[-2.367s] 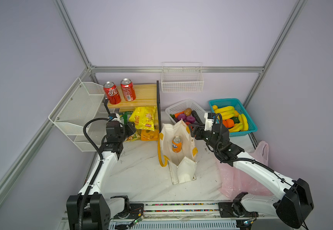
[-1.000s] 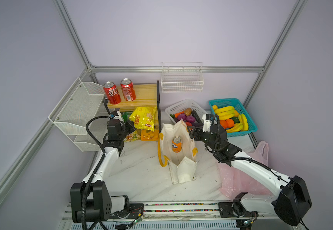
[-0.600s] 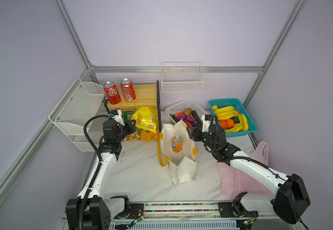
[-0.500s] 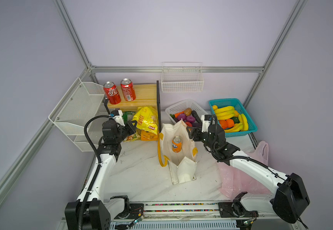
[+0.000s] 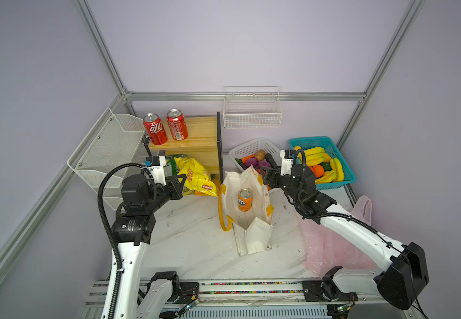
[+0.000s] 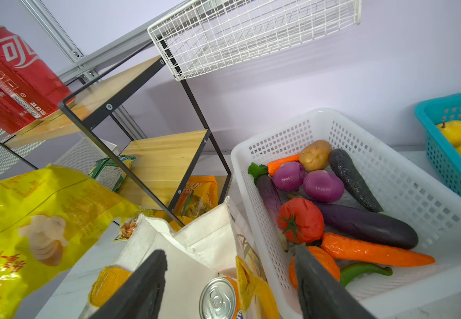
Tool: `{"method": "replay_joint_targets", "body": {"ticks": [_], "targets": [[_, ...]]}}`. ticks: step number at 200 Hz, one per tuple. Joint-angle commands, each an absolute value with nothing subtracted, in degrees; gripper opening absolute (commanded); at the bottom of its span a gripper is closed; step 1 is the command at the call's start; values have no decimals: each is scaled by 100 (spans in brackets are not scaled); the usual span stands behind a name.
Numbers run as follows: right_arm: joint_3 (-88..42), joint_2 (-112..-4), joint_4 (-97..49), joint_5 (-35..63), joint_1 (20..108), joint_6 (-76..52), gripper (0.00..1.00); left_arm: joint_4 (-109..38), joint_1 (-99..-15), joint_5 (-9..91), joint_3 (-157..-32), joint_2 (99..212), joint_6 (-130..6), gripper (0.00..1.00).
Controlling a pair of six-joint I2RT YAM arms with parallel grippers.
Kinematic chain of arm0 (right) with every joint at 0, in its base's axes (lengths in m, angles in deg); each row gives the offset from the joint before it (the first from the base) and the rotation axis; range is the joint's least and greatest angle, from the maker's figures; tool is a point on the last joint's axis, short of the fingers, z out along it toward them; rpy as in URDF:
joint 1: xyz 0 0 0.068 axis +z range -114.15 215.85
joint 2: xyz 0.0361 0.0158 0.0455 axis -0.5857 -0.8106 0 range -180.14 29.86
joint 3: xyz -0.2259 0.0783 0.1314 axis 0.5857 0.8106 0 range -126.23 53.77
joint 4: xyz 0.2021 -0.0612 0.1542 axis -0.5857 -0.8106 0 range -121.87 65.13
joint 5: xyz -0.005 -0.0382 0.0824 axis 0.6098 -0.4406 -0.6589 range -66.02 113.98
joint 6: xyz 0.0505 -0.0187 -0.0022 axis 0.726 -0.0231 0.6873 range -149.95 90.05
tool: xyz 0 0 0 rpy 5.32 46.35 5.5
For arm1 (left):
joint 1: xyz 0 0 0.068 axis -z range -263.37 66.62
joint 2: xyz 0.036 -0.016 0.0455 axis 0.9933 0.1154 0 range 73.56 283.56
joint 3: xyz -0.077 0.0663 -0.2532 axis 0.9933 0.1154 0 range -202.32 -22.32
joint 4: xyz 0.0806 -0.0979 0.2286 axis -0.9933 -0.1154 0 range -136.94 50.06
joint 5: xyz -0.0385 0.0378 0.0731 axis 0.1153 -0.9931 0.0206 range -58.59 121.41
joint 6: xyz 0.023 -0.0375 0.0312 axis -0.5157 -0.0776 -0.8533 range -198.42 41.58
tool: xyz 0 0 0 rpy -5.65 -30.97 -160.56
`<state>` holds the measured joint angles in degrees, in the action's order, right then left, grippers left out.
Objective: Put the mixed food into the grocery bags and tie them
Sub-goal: 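Lift the chips bag with the left gripper and carry it over the tote bag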
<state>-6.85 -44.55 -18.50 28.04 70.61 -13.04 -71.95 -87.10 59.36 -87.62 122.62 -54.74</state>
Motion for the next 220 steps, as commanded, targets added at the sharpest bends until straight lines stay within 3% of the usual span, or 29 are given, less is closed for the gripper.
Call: {"method": "replay_joint_targets", "body": {"ticks": [1,61,85,116,220], "targets": [[-914,-4574,-2077,2941,7053,-1572,75,-7651,-8715,6458,-9771,12111,-5903,0],[-1194,-4795,-2495,3157,7050,-1890,75,-7668,-8479,7499,-10607,12286,-5406,0],[-1325,-4854,-2746,3627,6978,-2064,77,-7053,-8406,7783,-10566,12203,-4802,0],[-1375,-4854,-2834,3507,6525,-2041,78,-6163,-8199,8115,-10446,12287,-3950,0],[-1275,-4654,-3094,3491,5747,-2184,78,-5766,-5371,6823,-10459,13440,-4009,0]]}}
